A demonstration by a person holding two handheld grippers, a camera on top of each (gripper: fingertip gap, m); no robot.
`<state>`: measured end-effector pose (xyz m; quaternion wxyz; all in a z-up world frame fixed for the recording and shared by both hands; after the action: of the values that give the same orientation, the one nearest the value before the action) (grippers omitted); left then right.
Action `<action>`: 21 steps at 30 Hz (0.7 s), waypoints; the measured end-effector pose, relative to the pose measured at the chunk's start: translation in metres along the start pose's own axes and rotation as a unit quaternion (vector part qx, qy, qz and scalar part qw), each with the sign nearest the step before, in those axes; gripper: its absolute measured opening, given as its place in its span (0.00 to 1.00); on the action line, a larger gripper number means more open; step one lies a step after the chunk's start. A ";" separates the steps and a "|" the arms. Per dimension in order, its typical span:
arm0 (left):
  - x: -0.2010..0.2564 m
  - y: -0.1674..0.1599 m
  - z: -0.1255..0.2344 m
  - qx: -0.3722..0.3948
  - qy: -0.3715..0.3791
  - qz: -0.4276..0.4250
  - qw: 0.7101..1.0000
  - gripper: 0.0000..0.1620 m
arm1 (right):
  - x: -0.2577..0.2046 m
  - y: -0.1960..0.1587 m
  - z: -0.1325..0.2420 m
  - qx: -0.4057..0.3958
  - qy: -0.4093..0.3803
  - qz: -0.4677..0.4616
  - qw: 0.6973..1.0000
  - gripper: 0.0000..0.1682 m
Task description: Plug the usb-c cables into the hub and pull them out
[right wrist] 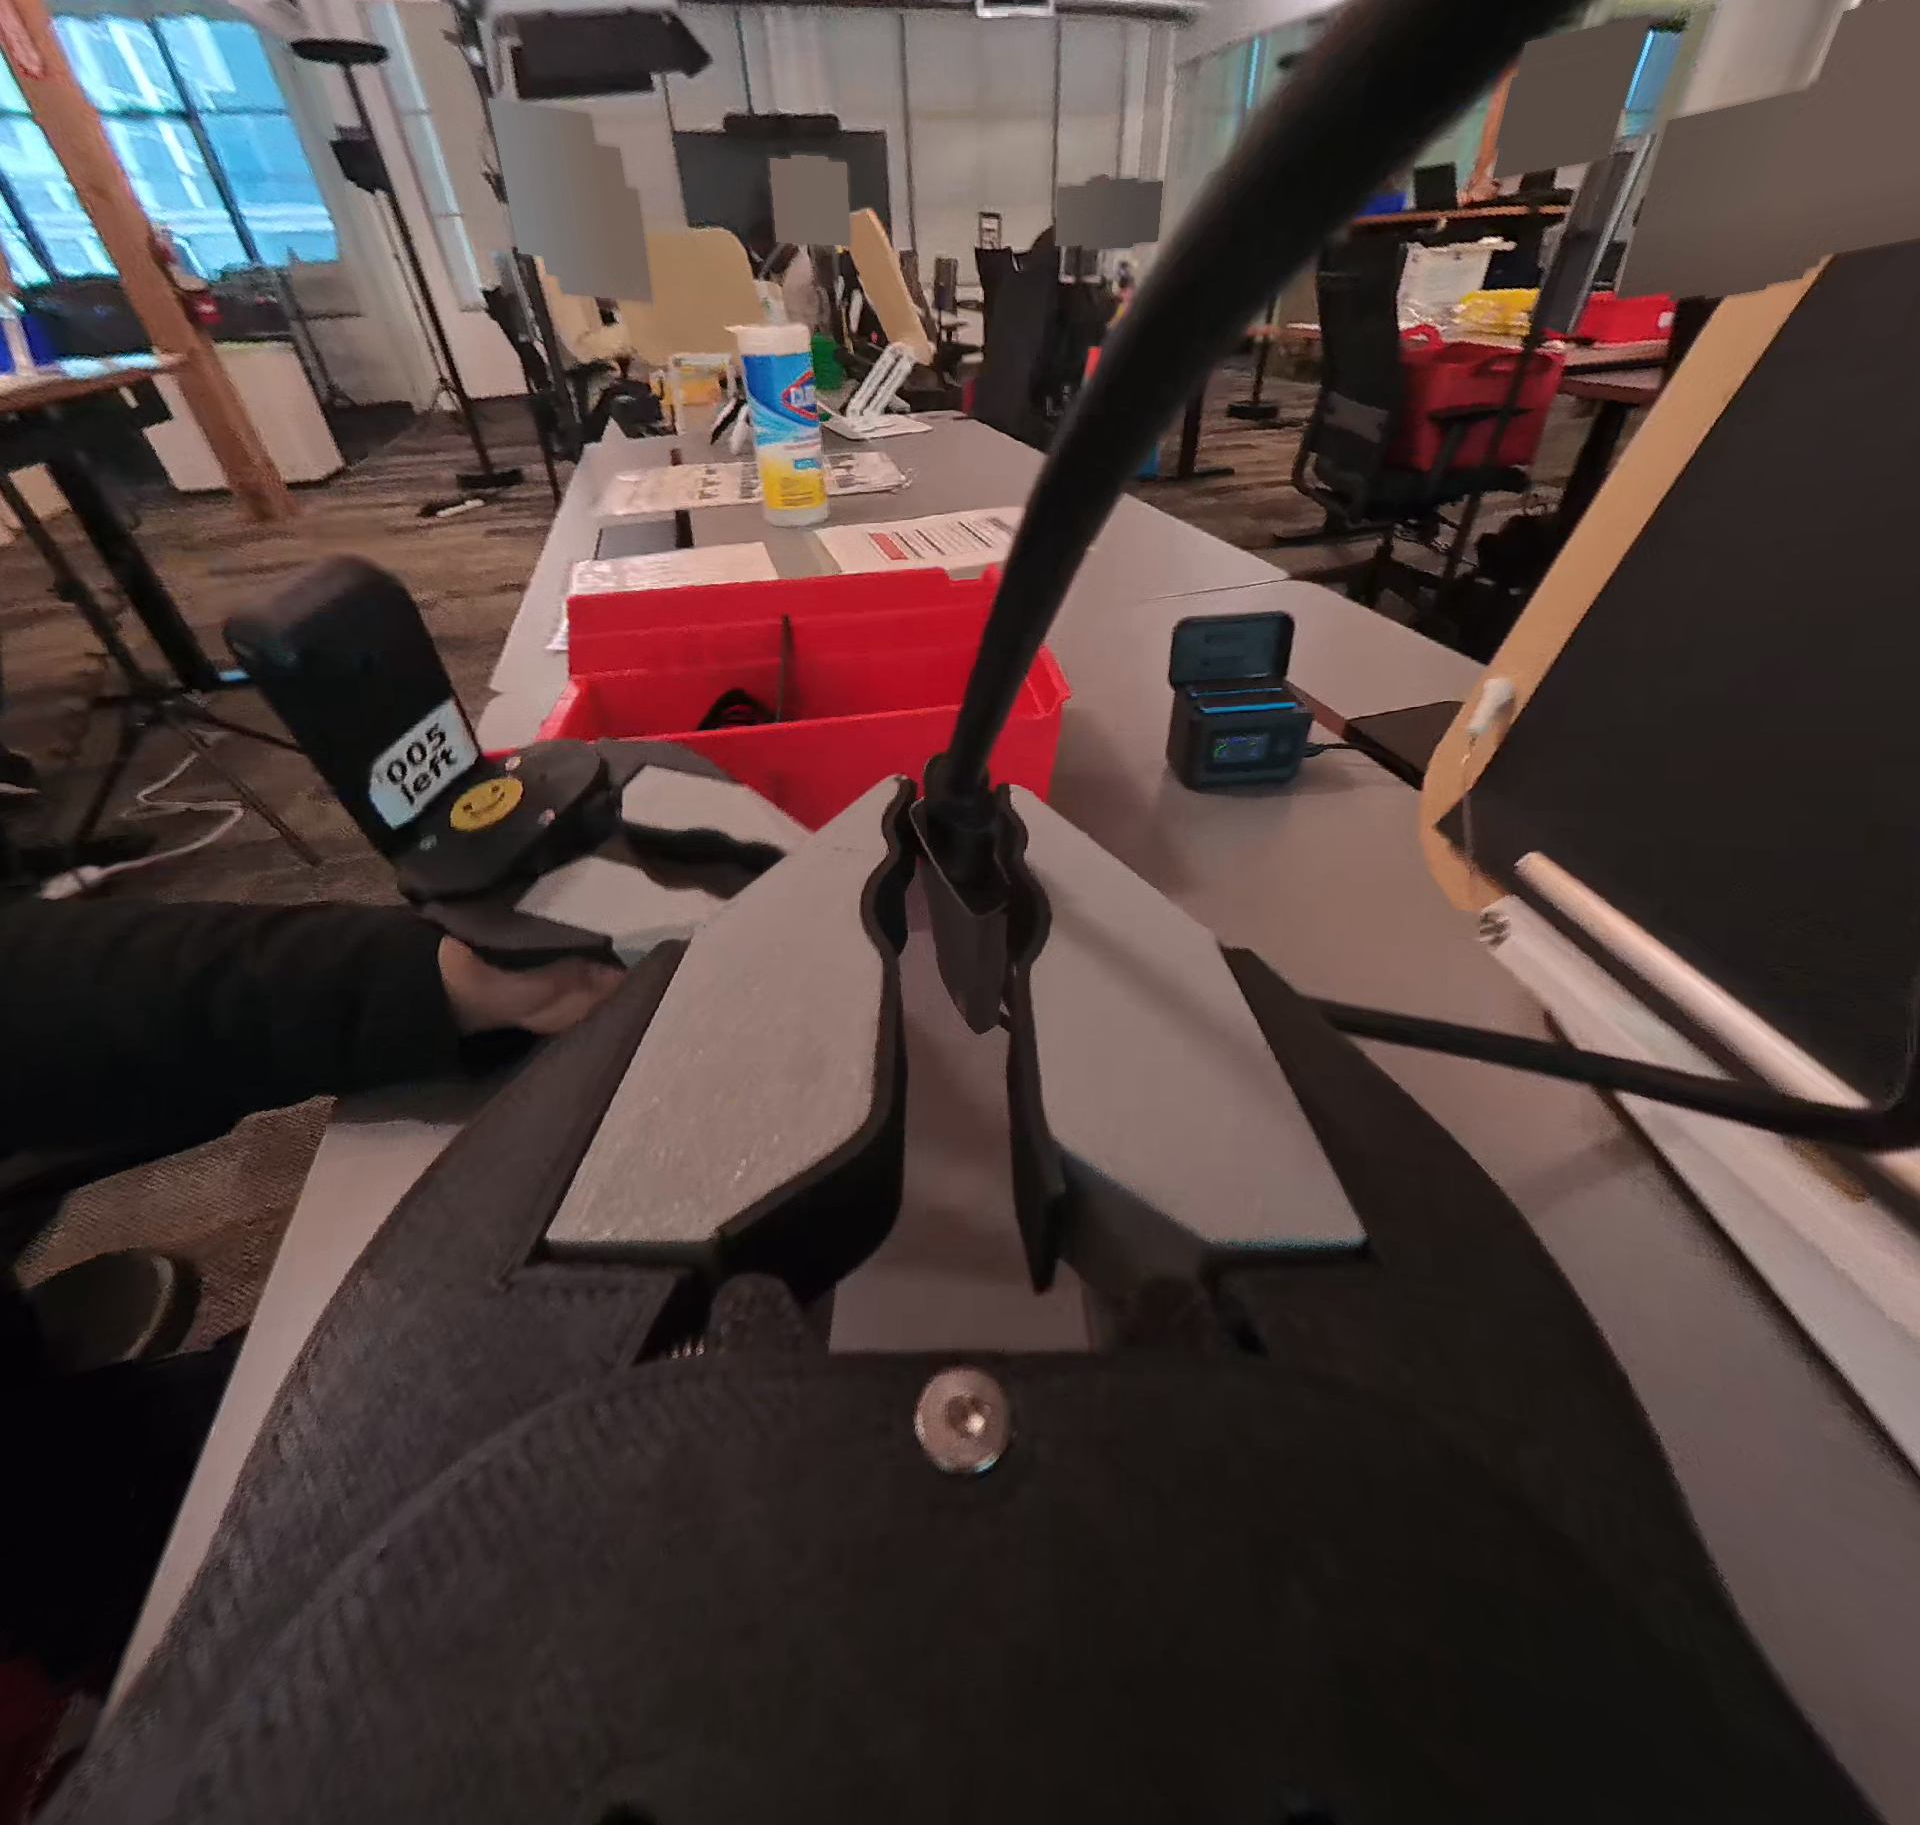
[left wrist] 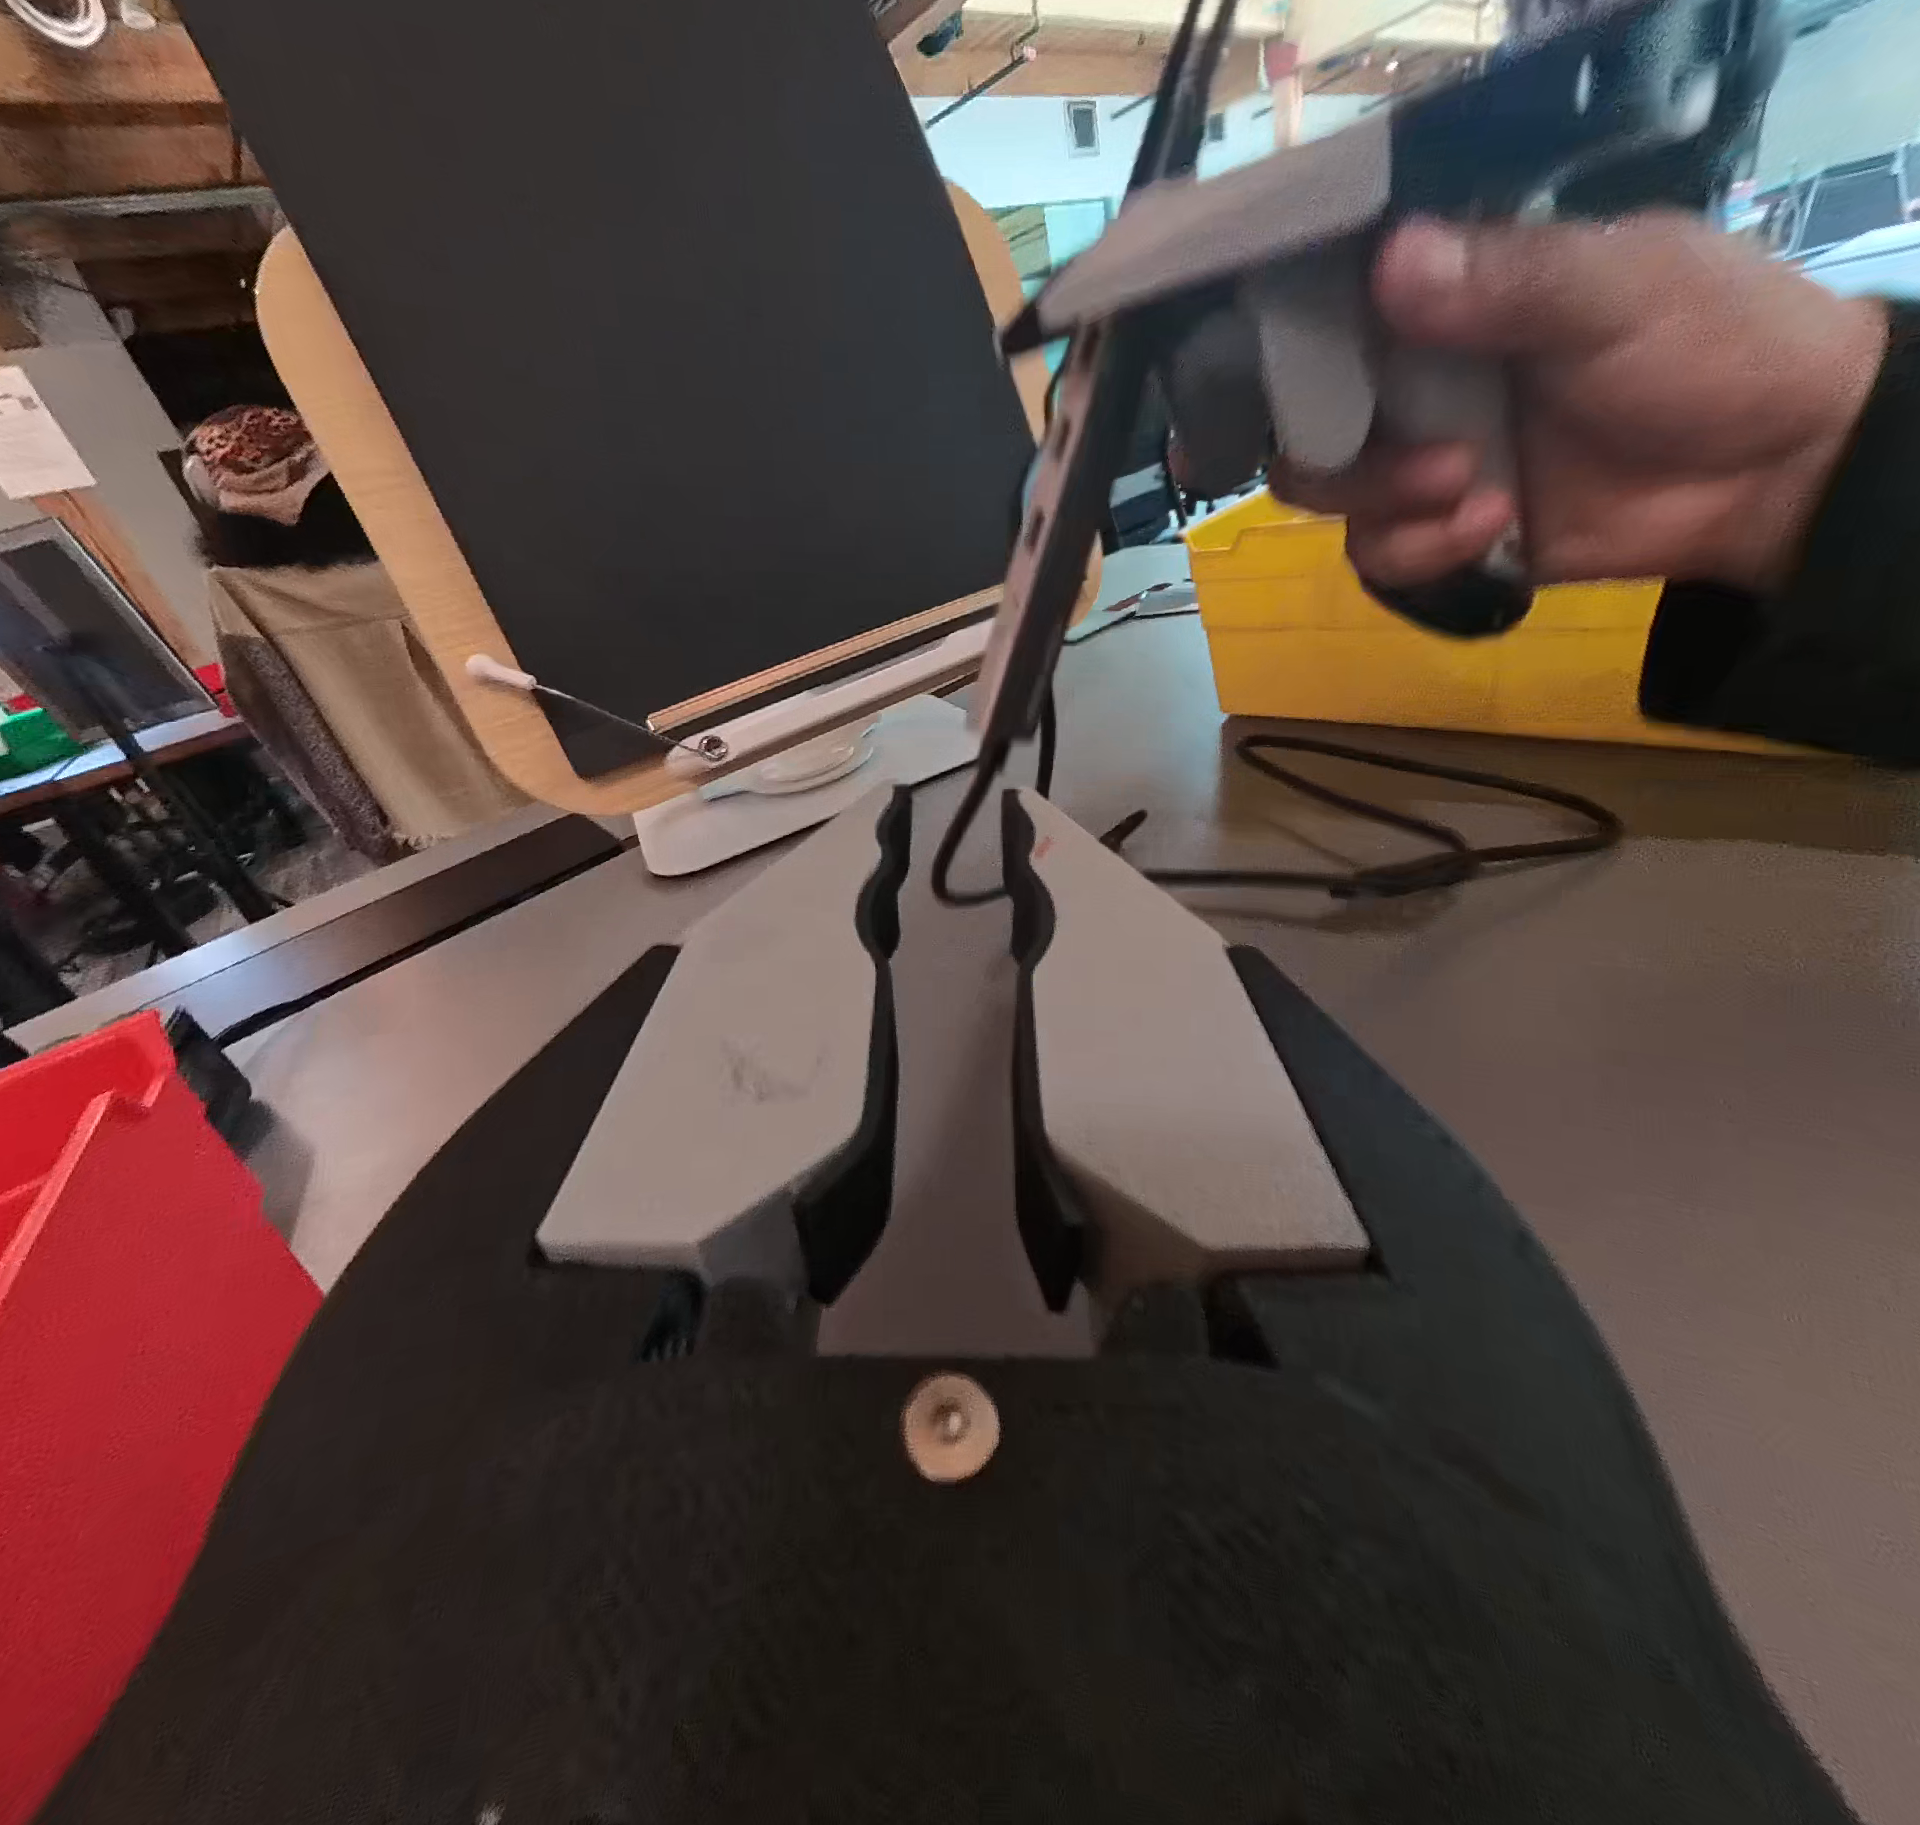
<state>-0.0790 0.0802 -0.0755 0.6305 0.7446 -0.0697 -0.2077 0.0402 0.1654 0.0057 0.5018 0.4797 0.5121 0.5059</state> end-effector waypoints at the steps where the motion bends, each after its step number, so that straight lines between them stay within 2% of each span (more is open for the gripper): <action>1: 0.000 0.000 0.000 -0.001 0.003 -0.003 1.000 0.09 | 0.000 0.012 -0.001 -0.010 -0.007 0.009 1.000 0.07; 5: 0.001 -0.002 0.000 -0.007 0.010 -0.020 1.000 0.07 | -0.007 0.077 0.007 -0.042 -0.039 0.067 0.996 0.04; 8: 0.001 -0.004 -0.001 -0.016 0.011 -0.025 0.999 0.07 | -0.013 0.137 0.026 -0.045 -0.057 0.095 0.993 0.03; 11: 0.000 -0.005 -0.001 -0.021 0.014 -0.023 0.999 0.06 | -0.018 0.197 0.056 -0.034 -0.077 0.106 0.991 0.03; 15: -0.002 -0.008 -0.001 -0.026 0.021 -0.021 0.999 0.05 | -0.019 0.271 0.105 -0.030 -0.147 0.149 0.977 0.03; 21: -0.002 -0.010 -0.001 -0.031 0.023 -0.029 0.999 0.04 | -0.008 0.352 0.170 -0.014 -0.233 0.154 0.960 0.03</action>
<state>-0.0816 0.0841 -0.0843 0.6482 0.7313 -0.0266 -0.2106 0.2044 0.1732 0.3603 0.5296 0.6503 0.2935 0.4587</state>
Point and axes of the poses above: each gripper's, where its closed fingertips meet, z back along the fingers, y out of its top, x = y × z across the jaws, the point moved 6 cm from there along z, back along the fingers, and after that the axes turned 3 degrees about x, right-handed, at the moved point
